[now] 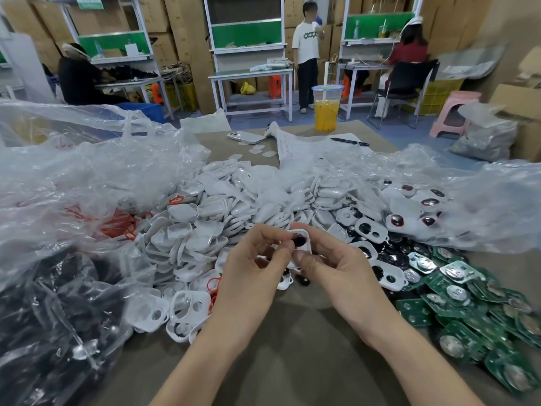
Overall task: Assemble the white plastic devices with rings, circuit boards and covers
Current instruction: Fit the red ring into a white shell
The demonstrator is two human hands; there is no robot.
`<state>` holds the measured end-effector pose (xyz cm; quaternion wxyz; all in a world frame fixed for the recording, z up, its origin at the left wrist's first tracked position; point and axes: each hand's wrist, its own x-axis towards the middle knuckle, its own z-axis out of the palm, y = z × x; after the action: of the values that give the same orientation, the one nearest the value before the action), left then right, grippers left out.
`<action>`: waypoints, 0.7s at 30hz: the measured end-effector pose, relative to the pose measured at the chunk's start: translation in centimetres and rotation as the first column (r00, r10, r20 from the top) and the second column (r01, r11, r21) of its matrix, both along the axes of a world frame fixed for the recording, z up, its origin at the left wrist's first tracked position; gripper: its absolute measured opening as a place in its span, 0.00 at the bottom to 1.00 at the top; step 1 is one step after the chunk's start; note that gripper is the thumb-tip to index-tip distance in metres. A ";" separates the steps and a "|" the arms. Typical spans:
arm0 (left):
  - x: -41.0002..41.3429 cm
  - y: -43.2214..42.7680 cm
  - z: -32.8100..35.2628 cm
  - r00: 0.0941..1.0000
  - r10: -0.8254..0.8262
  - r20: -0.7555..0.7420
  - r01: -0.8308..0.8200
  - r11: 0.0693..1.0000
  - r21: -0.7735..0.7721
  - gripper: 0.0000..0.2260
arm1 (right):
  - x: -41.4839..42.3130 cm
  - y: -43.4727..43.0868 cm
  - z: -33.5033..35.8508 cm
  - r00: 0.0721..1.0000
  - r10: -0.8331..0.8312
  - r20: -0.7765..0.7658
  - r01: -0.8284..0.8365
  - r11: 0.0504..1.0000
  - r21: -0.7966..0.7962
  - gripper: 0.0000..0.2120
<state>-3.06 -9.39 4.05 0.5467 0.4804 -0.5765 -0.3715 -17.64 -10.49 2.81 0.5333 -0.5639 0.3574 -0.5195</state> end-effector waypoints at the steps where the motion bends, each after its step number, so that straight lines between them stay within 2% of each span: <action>1: 0.0 -0.1 0.0 1.000 -0.001 -0.005 0.001 1.000 0.003 0.11 | 0.0 0.0 0.1 1.000 -0.005 0.002 0.005 1.000 0.004 0.17; 8: 0.1 -0.5 -0.2 0.999 0.037 -0.038 -0.036 0.999 0.007 0.10 | 0.0 0.2 0.2 1.000 0.016 0.021 -0.015 0.999 -0.029 0.17; 12: 0.0 -0.4 -0.4 0.997 0.077 0.006 -0.077 0.997 0.009 0.10 | 0.1 0.3 0.3 1.000 0.022 -0.004 -0.022 0.998 -0.057 0.17; 18: -0.2 -0.2 -0.7 0.994 0.103 0.035 -0.102 0.994 -0.028 0.05 | 0.0 0.3 0.4 0.997 -0.065 -0.046 0.063 0.996 -0.061 0.14; 21: 0.0 -0.1 -0.6 0.993 0.091 0.076 -0.087 0.995 -0.054 0.07 | 0.0 0.3 0.3 0.994 -0.099 -0.039 0.098 0.994 -0.039 0.12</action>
<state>-3.07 -9.50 3.40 0.5516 0.5056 -0.5849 -0.3130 -17.65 -10.24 3.09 0.4891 -0.5659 0.3856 -0.5402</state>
